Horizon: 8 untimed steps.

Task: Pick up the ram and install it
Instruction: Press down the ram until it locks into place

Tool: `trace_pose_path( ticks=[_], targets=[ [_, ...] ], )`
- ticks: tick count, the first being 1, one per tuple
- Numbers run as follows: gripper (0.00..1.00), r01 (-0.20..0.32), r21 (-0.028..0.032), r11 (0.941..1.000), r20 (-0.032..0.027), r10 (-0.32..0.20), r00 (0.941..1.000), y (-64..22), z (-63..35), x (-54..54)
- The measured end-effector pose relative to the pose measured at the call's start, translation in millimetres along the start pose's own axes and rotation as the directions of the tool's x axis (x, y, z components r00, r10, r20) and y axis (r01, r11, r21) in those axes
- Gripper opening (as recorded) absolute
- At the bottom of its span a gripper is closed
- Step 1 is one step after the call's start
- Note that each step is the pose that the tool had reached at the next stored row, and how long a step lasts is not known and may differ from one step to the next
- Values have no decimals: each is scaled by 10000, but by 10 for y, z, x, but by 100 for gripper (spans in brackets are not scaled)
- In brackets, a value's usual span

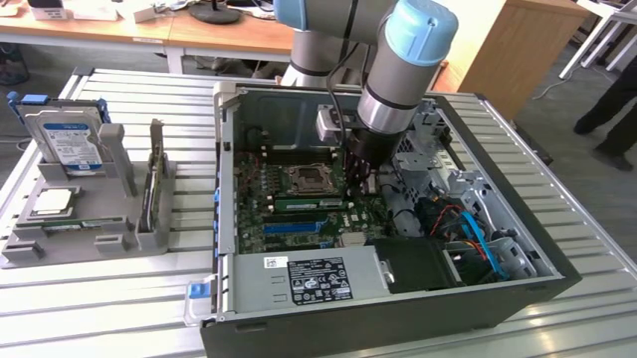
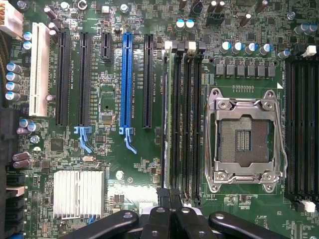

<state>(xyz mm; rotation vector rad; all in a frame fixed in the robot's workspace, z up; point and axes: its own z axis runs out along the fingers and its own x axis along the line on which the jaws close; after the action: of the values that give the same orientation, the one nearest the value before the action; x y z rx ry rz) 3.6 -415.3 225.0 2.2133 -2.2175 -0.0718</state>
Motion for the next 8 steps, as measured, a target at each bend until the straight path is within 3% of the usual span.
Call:
trace_pose_path(
  ticks=[8],
  targets=[
    [11,1,1,10000,-2,-1,10000,-1,20,1]
  ],
)
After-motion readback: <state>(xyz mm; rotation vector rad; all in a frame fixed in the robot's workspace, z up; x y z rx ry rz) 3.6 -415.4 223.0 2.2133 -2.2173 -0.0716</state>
